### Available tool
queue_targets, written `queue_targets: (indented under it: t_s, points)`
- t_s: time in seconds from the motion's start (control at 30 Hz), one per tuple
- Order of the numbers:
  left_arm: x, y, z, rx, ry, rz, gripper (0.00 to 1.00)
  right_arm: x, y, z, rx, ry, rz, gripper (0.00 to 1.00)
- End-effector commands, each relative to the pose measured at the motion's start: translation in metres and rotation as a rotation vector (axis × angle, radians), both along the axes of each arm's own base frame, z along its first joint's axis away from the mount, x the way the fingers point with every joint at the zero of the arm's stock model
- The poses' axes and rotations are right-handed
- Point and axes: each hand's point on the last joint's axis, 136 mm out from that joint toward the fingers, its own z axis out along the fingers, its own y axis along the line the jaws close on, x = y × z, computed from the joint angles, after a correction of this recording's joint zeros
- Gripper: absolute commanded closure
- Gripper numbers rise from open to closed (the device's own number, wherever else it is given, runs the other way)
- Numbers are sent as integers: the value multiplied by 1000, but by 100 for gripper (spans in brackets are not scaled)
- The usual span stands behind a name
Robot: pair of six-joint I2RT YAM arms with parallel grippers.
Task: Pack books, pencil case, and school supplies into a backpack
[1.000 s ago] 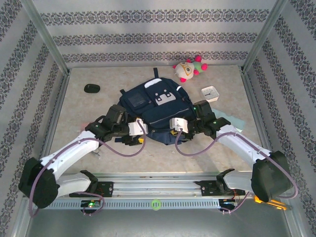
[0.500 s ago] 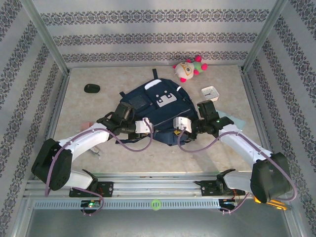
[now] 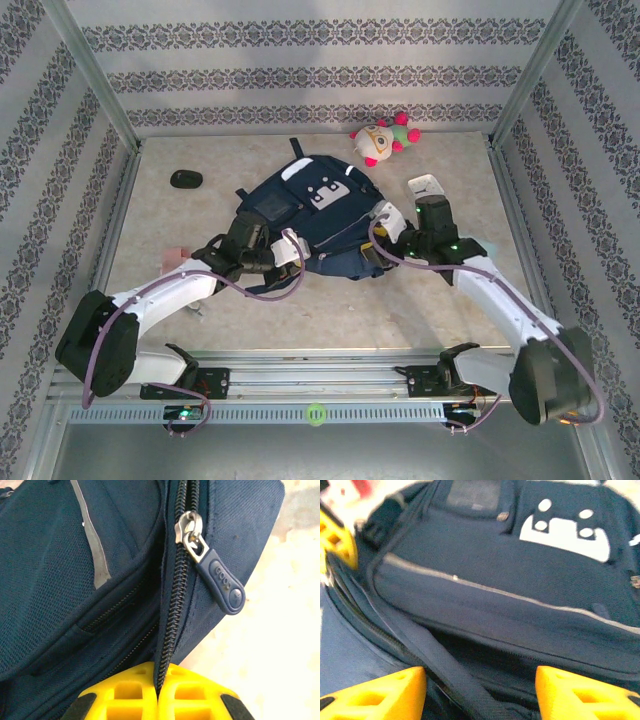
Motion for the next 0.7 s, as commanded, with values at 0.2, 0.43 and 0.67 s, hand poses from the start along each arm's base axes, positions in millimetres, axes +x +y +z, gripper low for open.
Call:
queue_targets:
  t_s: [0.2,0.43,0.67]
  points:
    - [-17,-25,8,-191,163,5,100,-51,-6,35,299,272,-506,45]
    - [-13,-28,2,-178,210,30,100,-84,29,8,329,482,-703,44]
    - [-12,-31,5,-202,228,33,100,-87,79,-11,281,577,-735,44]
